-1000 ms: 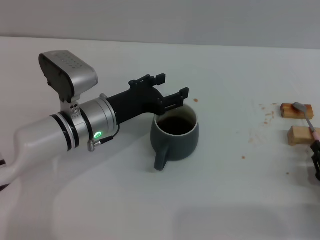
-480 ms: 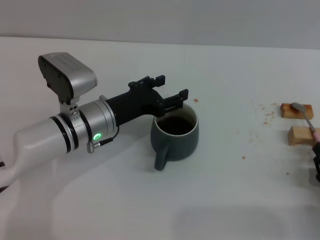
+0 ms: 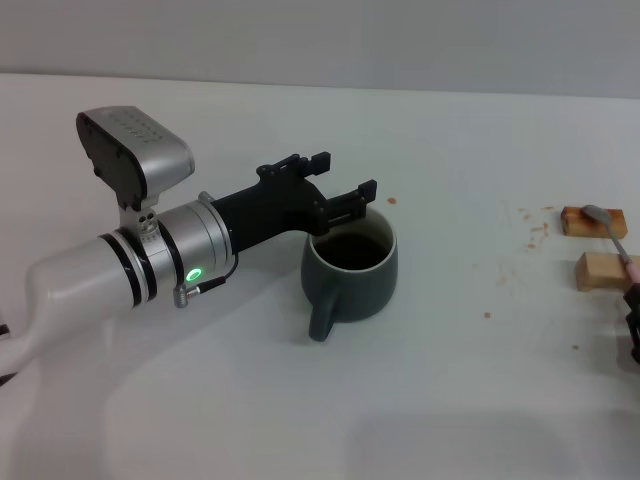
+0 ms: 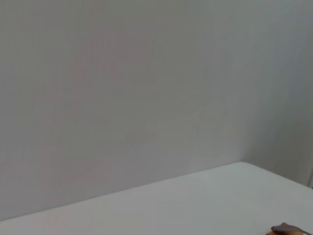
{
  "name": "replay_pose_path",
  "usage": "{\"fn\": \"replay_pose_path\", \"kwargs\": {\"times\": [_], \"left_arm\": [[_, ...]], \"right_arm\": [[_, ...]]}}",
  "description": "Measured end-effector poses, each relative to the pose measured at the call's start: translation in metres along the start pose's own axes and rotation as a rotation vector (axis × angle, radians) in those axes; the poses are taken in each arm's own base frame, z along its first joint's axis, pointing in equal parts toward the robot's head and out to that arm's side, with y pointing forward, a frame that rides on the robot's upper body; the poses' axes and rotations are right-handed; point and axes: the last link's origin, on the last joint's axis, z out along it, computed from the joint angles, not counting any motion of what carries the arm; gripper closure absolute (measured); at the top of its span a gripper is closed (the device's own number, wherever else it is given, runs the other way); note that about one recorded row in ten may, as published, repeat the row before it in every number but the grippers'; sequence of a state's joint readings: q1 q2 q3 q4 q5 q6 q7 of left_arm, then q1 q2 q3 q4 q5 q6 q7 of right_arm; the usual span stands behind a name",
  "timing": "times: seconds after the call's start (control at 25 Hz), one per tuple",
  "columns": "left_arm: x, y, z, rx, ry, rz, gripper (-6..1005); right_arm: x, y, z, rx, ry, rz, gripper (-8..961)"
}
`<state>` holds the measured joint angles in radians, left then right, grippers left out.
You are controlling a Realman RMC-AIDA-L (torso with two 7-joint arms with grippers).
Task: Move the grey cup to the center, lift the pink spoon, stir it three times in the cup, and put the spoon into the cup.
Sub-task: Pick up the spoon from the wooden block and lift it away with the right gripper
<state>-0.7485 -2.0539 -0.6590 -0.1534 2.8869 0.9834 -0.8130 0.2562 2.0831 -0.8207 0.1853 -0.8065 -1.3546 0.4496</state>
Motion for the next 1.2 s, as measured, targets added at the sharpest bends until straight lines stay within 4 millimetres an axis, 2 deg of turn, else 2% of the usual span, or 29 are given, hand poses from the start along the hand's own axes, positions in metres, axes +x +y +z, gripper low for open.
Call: {"fn": "replay_pose_path", "kwargs": {"times": [0.2,0.4,0.92,1.2], "left_arm": [[-0.0002,0.0001,0.0,-0.001,-0.001,0.0,206],[-0.0005,0.0,-0.0004,0.0,-0.001,-0.001,205],[-0.0005,-0.0001,-0.0005,0.001,-0.001,-0.003,206],[-0.0005,-0.0003,-0.0006,0.002,0.0,-0.004,205]], "right_arm": [[-0.0004,-0.0006,0.0001,0.008,-0.005,0.005,769],[-0.0002,-0.0006,-0.0002,0.012,-0.006,0.008,813],[-0.0016,-0.0019,-0.0001,0.022,-0.017,0.014,813],[-0.0033,-0.004,0.0002,0.028,-0.024,0.078,813]]}}
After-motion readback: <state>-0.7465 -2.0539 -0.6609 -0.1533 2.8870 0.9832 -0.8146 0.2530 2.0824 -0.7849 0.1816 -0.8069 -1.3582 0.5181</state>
